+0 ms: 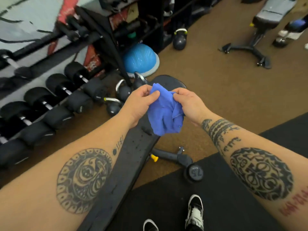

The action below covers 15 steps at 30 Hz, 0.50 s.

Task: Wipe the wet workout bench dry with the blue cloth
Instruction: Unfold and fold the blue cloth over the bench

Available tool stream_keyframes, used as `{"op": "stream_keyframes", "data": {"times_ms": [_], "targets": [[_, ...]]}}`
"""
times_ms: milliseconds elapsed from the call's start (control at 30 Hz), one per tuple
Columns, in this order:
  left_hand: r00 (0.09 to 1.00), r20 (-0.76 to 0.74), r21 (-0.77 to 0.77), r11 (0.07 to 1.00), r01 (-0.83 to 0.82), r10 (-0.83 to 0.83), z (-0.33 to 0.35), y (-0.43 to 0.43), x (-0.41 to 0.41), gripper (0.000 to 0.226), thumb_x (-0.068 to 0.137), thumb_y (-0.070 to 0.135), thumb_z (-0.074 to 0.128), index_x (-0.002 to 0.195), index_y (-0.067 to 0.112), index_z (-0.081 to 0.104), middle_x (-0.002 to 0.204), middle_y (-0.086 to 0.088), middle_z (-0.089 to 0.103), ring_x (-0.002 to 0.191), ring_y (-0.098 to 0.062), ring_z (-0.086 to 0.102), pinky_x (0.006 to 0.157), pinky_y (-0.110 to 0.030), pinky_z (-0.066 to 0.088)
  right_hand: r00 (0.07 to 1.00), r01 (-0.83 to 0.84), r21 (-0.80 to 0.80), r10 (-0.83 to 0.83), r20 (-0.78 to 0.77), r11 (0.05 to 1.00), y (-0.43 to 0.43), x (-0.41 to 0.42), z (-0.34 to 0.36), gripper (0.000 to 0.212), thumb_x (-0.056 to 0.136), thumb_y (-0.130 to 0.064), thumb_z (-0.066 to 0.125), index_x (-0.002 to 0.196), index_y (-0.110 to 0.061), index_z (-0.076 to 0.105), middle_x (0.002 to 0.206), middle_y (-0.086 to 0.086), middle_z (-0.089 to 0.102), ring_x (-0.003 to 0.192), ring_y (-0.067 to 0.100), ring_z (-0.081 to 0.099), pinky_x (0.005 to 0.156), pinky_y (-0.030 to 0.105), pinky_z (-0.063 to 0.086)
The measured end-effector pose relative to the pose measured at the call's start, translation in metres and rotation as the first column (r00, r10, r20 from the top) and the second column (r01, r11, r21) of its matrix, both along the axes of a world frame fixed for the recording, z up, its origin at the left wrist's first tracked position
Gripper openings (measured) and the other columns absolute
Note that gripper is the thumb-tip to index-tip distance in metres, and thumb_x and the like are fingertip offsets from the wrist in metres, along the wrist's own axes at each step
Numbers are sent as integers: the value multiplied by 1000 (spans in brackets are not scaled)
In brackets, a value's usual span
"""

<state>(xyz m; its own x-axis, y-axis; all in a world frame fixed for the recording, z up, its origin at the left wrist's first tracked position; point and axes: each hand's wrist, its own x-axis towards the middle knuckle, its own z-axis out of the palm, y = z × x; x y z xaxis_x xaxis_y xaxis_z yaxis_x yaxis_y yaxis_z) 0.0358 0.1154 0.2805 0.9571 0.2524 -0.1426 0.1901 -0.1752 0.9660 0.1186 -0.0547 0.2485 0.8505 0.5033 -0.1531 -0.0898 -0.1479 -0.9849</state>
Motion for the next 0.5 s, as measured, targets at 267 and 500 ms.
{"op": "stream_keyframes", "data": {"times_ms": [267,500], "targets": [[992,49,449,885,-123,114,60,86,-55,15,96,16,55,108,21,63,93,5,65,82,-10,54,70,-12,40,967,-152,-118,172,187,981,84,-27,64,21,90,-26,51,85,-14,67,85,5,64,80,18,55,79,40,46],[964,147,382,887,-260,220,83,104,-62,31,100,11,55,122,26,70,119,17,66,117,-1,60,103,-16,41,817,-552,-164,570,89,817,123,-13,102,19,96,-31,59,112,-27,67,109,-6,69,95,11,63,79,34,51]]}}
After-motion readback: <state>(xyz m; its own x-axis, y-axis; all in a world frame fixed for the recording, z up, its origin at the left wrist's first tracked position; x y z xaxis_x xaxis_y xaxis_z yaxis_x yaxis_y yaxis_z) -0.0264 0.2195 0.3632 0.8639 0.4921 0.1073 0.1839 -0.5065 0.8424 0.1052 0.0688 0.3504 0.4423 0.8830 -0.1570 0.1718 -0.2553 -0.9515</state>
